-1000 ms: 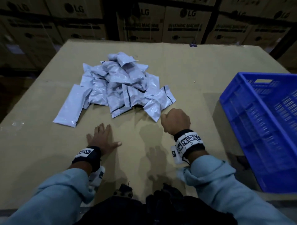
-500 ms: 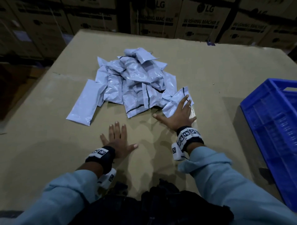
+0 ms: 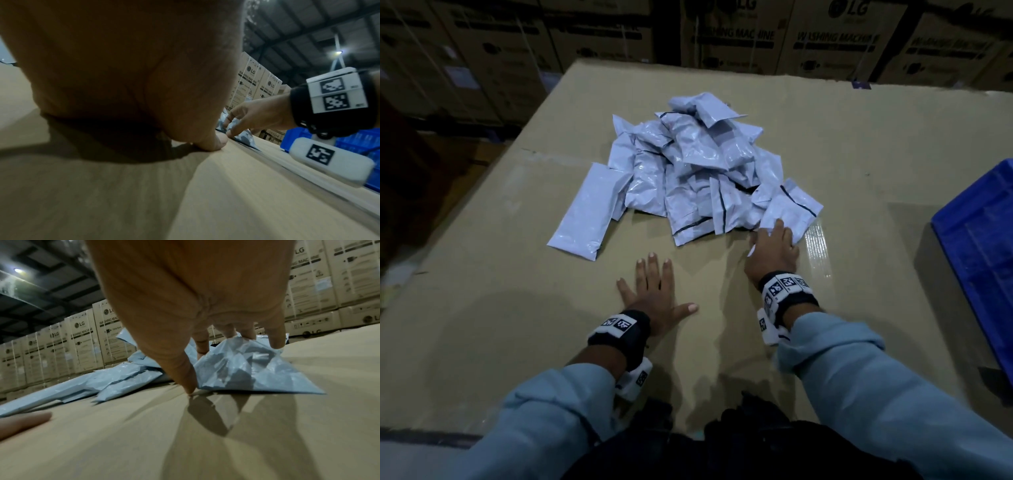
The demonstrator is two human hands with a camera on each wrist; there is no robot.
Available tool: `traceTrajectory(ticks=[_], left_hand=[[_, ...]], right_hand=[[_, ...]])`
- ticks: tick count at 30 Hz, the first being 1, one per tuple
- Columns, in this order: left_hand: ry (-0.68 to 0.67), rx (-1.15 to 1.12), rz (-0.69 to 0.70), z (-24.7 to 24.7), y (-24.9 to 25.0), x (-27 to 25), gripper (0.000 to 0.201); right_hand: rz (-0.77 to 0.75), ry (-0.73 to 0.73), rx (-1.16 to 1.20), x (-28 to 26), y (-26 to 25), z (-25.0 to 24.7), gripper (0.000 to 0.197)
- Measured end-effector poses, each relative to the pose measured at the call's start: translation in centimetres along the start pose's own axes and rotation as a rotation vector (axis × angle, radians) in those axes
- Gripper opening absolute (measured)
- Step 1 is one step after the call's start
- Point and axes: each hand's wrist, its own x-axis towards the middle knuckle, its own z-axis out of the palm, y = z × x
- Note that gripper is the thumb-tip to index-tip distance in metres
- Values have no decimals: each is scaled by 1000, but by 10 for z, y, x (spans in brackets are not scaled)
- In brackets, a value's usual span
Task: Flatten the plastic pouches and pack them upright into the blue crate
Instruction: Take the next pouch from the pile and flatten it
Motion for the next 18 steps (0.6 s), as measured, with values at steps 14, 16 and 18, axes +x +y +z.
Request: traceTrajectory(ticks=[14,16,18], left_hand=[[111,42,31,10,19,-29,82],[120,109,19,7,28,-36,75],[121,111,39,5,38,-44,67]], right_hand=[[21,-80,330,-126,46,-3,102],[-34,-162,266,-138,54,-1,112],[-116,-195,216,-151,64,3,113]])
